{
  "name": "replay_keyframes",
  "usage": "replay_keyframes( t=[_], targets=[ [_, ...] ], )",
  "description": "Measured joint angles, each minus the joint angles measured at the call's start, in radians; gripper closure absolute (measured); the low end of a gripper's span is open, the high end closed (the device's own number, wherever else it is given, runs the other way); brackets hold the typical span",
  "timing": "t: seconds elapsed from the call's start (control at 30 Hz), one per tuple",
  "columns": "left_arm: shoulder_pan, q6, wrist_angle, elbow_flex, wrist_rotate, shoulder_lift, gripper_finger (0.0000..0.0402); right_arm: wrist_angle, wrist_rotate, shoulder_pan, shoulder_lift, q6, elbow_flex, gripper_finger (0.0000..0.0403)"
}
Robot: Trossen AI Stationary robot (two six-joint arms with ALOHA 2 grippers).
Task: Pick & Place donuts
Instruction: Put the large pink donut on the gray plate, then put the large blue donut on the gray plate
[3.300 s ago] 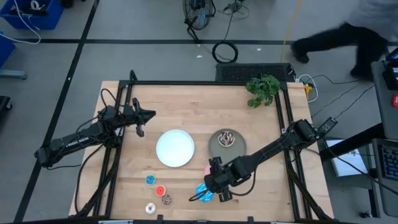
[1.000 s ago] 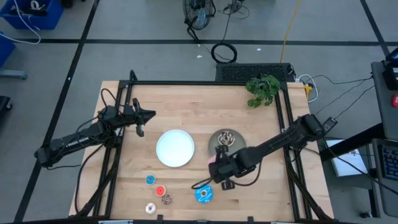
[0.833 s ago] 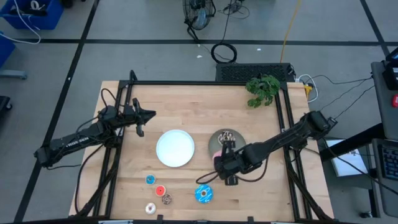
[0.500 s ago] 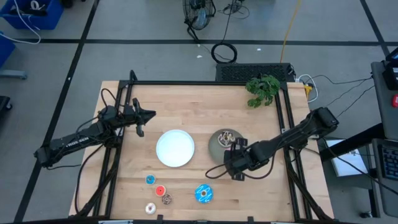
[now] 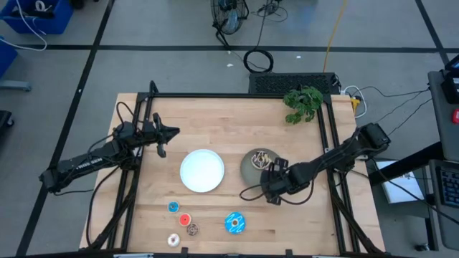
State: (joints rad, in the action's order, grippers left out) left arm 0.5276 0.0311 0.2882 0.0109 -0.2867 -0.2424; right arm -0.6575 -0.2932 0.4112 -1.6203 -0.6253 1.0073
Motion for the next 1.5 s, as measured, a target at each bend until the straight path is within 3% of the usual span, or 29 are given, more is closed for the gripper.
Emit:
replay_keyframes(
  t=[0.37,0.73,0.93,1.3,1.5],
  targets=[
    [0.0,-0.002,0.0,0.0,0.0,0.0,0.0364,0.114,0.095,-0.025,0.0,-0.012,-0.064,0.037],
    [0.0,-0.002,0.0,0.0,0.0,0.0,0.0364,0.124,0.154,-0.031,0.001,-0.018,-0.064,0.0266],
    [0.0,-0.002,0.0,0.0,0.0,0.0,0.0364,0.103,0.167,-0.031,0.01,-0.014,-0.047,0.0229],
    [0.0,0.0,-0.001,0.0,0.0,0.0,0.0364,0.094,0.152,-0.037,0.102,0.005,-0.038,0.0218],
    [0.0,0.0,-0.002,0.0,0.0,0.0,0.0364,0.223,0.137,-0.036,0.192,0.018,-0.038,0.0218]
  ],
)
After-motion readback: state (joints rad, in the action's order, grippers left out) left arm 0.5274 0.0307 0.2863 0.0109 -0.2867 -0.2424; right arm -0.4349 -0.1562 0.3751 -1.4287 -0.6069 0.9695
